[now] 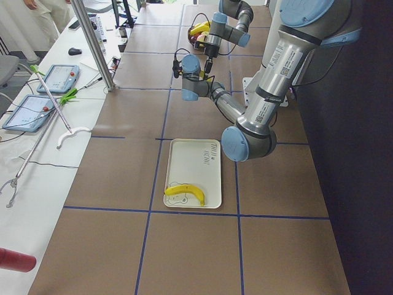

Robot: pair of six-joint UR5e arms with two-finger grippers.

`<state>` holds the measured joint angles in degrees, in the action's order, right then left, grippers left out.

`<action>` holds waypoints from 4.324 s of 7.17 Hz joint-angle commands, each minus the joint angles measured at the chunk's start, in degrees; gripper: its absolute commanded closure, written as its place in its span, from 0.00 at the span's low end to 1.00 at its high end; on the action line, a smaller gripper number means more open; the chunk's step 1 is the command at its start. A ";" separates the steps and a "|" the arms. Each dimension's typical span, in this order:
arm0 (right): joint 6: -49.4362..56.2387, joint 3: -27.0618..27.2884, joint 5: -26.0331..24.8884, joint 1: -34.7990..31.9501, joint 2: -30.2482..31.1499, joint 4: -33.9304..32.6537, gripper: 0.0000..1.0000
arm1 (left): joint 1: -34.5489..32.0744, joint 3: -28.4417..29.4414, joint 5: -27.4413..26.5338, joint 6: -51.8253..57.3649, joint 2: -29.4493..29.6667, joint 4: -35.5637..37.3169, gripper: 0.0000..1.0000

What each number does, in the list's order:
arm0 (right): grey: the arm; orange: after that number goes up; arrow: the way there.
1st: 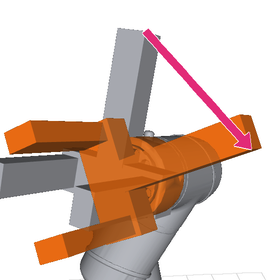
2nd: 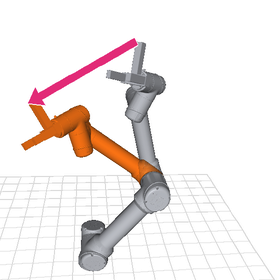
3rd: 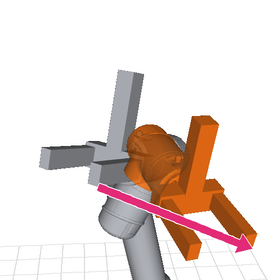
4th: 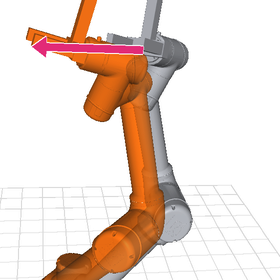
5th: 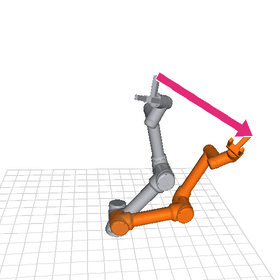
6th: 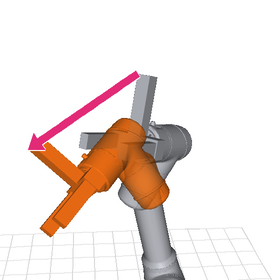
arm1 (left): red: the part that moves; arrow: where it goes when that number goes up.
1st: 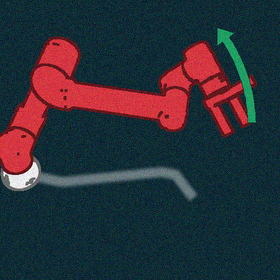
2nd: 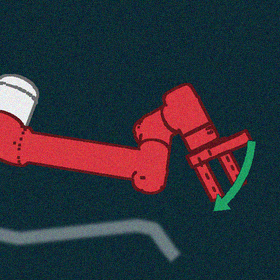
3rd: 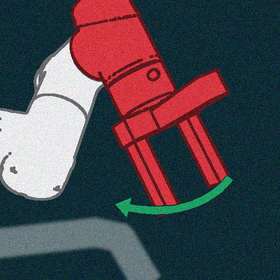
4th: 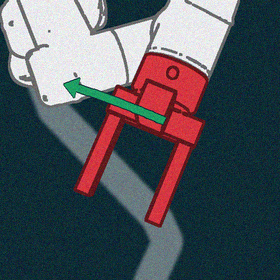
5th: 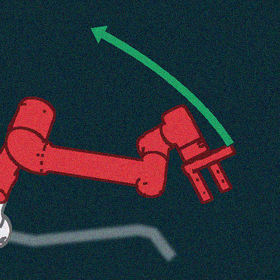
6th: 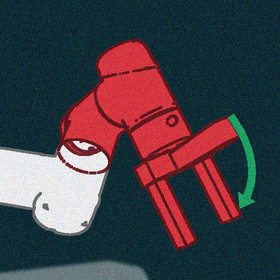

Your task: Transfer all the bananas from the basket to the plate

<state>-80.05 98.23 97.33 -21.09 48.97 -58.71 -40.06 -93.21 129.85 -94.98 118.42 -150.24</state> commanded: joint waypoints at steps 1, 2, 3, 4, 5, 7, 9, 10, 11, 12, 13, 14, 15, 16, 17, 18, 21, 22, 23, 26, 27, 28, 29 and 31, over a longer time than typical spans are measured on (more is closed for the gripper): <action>-0.29 0.30 0.40 -0.09 0.08 0.00 0.01 | -0.11 -0.04 -0.03 -0.56 -0.30 0.03 0.99; -0.29 0.56 0.92 -0.18 0.08 0.00 0.01 | -0.19 -0.04 -0.03 -0.56 -0.47 0.03 0.99; -0.29 1.78 3.54 -1.05 0.77 -0.61 0.01 | -0.46 -0.04 -0.03 -0.56 -0.82 0.03 0.99; -0.29 3.53 8.52 -3.06 1.13 -4.62 0.01 | -0.55 -0.04 -0.03 -0.56 -1.87 0.03 0.99; -0.11 7.47 11.62 -4.56 3.22 -9.79 0.01 | -0.63 -0.12 -0.03 -0.56 -3.88 0.12 0.99; 0.59 14.60 15.50 -8.07 8.67 -21.04 0.01 | -3.95 0.22 0.49 -0.12 -8.81 1.77 0.96; 7.57 15.76 18.23 -11.94 11.57 -27.40 0.01 | -7.56 -0.30 0.41 0.32 -12.48 6.88 0.95; 11.28 17.68 18.85 -13.35 15.33 -28.73 0.01 | -9.58 -0.13 0.23 0.41 -15.21 6.98 0.96; 14.80 19.27 18.94 -14.58 18.76 -29.61 0.01 | -11.08 0.14 0.49 0.50 -17.42 8.98 0.98; 18.83 20.59 18.94 -15.81 22.45 -30.05 0.01 | -12.14 -0.12 0.50 2.67 -19.35 11.09 0.98; 23.57 21.47 18.94 -17.04 26.66 -29.97 0.01 | -14.58 0.05 0.50 8.52 -23.20 11.37 0.98; 29.45 22.96 19.12 -18.45 31.32 -29.97 0.01 | -16.52 0.83 0.41 13.28 -26.46 11.55 0.98; 35.77 23.76 19.29 -20.46 35.28 -29.71 0.01 | -18.80 1.10 -0.11 16.37 -28.23 15.03 0.98; 39.84 23.77 20.25 -22.57 37.23 -29.71 0.01 | -19.44 1.19 -3.43 18.41 -29.64 19.15 0.98; 40.49 23.59 20.79 -22.94 37.43 -29.62 0.01 | -18.75 2.24 -8.07 18.51 -31.13 19.89 0.97; 40.50 23.50 20.79 -22.86 37.43 -29.62 0.01 | -18.74 4.16 -8.38 19.91 -30.98 19.90 0.97; 40.41 23.41 20.79 -22.85 37.43 -29.53 0.01 | -18.74 4.63 -8.03 24.93 -30.88 19.81 0.26; 40.41 23.50 20.79 -22.85 37.52 -29.45 0.01 | -18.91 4.10 -7.68 25.02 -31.23 19.72 0.00; 40.41 23.50 20.79 -22.85 37.52 -29.44 0.01 | -19.35 2.96 -7.33 26.85 -31.32 19.81 0.00; 42.15 24.98 20.53 -23.47 41.53 -28.83 0.01 | -21.11 -4.93 0.58 31.61 -32.73 20.25 0.00; 45.99 26.91 20.44 -25.04 45.65 -28.65 0.01 | -20.94 -5.65 0.58 31.52 -32.56 20.25 0.00; 50.90 27.28 20.61 -27.92 50.74 -25.43 0.01 | -20.76 -5.92 0.41 31.18 -32.47 20.16 0.00; 55.48 26.67 20.96 -30.74 56.01 -20.27 0.01 | -20.76 -6.01 0.32 31.17 -32.55 20.16 0.00; 67.49 24.57 21.49 -36.97 60.00 -19.16 0.01 | -20.67 -6.10 0.15 31.08 -32.56 20.07 0.00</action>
<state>-19.95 124.14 118.40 -54.13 106.34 -78.92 -60.77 -99.25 130.09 -63.82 85.88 -130.13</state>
